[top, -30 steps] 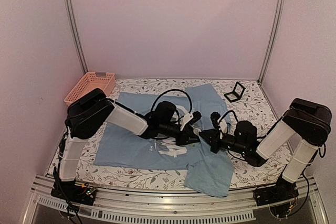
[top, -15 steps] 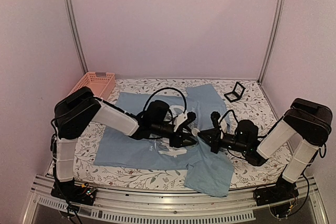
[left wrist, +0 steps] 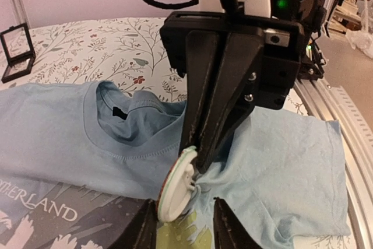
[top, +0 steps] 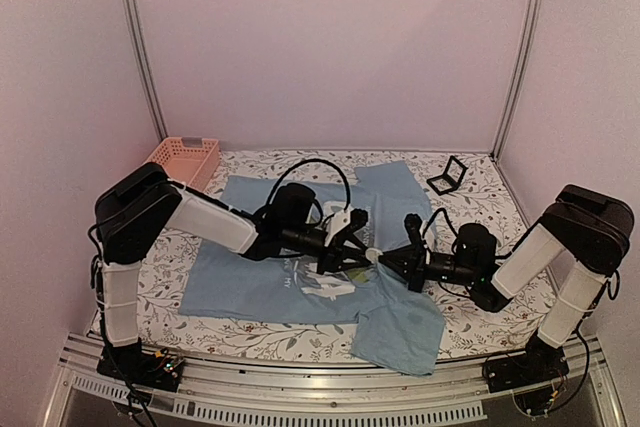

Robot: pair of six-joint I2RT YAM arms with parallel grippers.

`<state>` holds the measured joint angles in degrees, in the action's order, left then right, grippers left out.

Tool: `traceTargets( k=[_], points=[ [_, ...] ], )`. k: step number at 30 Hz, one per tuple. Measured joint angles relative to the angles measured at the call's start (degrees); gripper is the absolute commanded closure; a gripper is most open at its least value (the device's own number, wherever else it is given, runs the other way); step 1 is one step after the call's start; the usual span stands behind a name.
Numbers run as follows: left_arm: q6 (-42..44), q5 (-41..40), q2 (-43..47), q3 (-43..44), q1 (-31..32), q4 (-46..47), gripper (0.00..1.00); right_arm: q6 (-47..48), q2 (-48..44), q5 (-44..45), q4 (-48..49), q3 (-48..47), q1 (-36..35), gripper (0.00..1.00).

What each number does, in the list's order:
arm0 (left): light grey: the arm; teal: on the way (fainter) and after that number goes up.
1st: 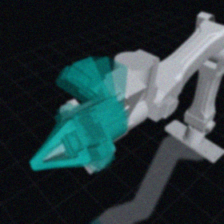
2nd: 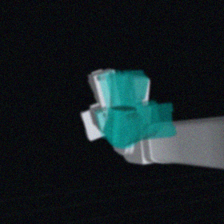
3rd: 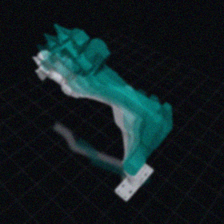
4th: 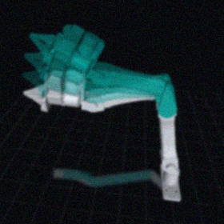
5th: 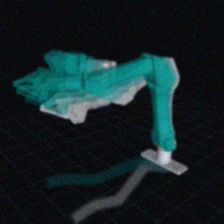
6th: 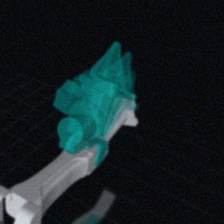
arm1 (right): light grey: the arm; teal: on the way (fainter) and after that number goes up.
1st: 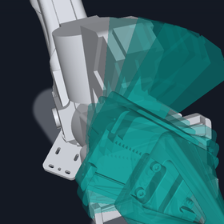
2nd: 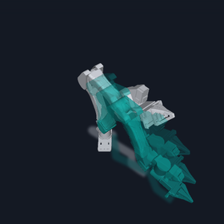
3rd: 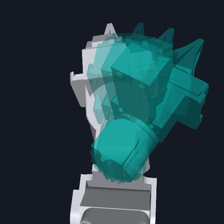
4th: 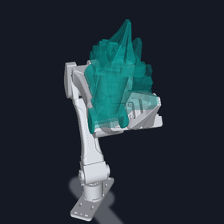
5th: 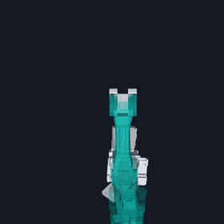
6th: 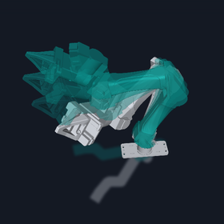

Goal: Pin the brooch onto the clothing

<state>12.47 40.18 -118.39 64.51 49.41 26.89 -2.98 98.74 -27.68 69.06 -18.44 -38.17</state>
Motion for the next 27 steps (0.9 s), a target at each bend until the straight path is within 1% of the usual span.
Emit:
traceTargets(
  k=[5,9,10,13,14,18,20,22,27],
  points=[
    [0.59,0.98,-0.15,0.48,-0.66,-0.74,0.81,0.44,0.0,-1.86,0.0,-0.04,0.13,1.0],
    [0.39,1.44,-0.57,1.2,-0.68,-1.14,0.97,0.5,0.02,-2.67,0.0,-0.07,0.39,1.0],
    [0.44,1.44,-0.68,1.36,-0.7,-1.18,1.0,0.52,0.02,-2.89,-0.02,-0.07,0.42,1.0],
    [-0.07,2.34,-0.85,1.6,-0.83,-1.49,1.0,1.05,0.02,-3.08,-0.2,-0.07,0.66,1.0],
    [-0.13,2.47,-0.87,1.64,-0.83,-1.55,1.0,1.11,0.02,-3.17,-0.2,-0.07,0.72,0.97],
    [-0.5,2.69,-0.87,1.66,-0.83,-1.64,1.0,1.33,0.02,-2.8,-0.33,-0.07,0.74,0.69],
    [-0.61,2.69,-0.87,1.66,-0.83,-1.79,1.0,2.25,0.02,-2.6,-0.28,-0.07,0.74,0.62],
    [-0.7,2.73,-0.87,1.66,-0.83,-1.9,1.0,3.1,0.13,-2.99,-0.13,-0.09,0.76,0.59],
    [-0.72,2.91,-0.87,1.66,-0.83,-1.92,1.0,4.52,3.15,-4.72,0.55,-1.53,0.74,0.61]
  ],
)
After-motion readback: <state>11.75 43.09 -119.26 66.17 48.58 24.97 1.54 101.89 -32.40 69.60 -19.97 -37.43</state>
